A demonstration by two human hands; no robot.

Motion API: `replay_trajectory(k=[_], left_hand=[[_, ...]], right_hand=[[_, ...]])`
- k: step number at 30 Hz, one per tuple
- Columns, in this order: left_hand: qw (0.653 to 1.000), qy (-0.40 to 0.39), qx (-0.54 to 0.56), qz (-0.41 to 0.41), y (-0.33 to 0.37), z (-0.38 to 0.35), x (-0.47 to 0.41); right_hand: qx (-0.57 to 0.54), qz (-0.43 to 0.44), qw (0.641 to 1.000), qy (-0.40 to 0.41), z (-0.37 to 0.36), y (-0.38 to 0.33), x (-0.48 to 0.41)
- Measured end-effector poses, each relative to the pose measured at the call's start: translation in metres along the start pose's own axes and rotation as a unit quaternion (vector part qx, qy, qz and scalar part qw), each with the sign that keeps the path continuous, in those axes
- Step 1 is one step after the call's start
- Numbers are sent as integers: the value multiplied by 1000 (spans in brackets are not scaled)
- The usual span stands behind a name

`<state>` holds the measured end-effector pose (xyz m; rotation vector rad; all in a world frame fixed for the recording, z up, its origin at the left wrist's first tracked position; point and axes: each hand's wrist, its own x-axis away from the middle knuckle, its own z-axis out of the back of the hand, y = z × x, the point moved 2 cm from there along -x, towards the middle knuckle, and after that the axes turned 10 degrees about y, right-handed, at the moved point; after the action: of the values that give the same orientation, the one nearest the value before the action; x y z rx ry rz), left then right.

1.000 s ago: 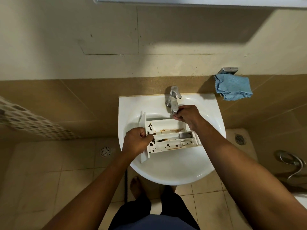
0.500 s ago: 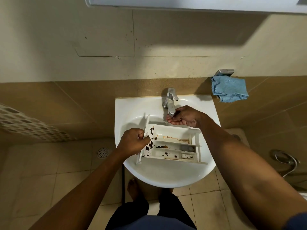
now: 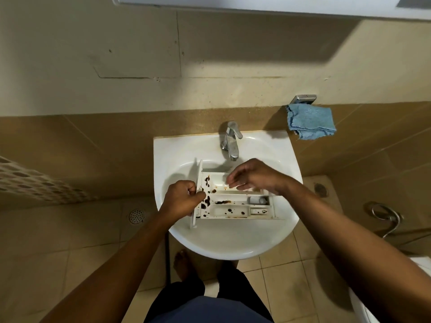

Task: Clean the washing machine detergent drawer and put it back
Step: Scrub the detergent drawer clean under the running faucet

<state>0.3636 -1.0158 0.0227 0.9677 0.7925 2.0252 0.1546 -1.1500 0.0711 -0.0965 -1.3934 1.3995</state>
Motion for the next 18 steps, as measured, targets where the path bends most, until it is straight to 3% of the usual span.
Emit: replay_trajectory(k=[2,5,8,11,13,15,18], left_hand=[[1000,-3,0,-5,1,-2,0],[1000,-4,5,-3,2,-2,3],[1000,9,11,0,0,1,6],[999,30,21,2,-2,6,11],[999,35,29,3,-2,8,14],[999,39,31,-1,-4,11,15],[999,40,24,-21,-6,9,16]], right_hand=[[39,25,999,26,-9,9,-2],[43,74,987,138,-3,14,-3],[176,173,963,112,-21,9,3],[316,282,905,31,-44,16,11],[445,274,851,38,-37,32,11],[512,238,819,97,-22,41,10],[484,265,830,84,-35,36,7]])
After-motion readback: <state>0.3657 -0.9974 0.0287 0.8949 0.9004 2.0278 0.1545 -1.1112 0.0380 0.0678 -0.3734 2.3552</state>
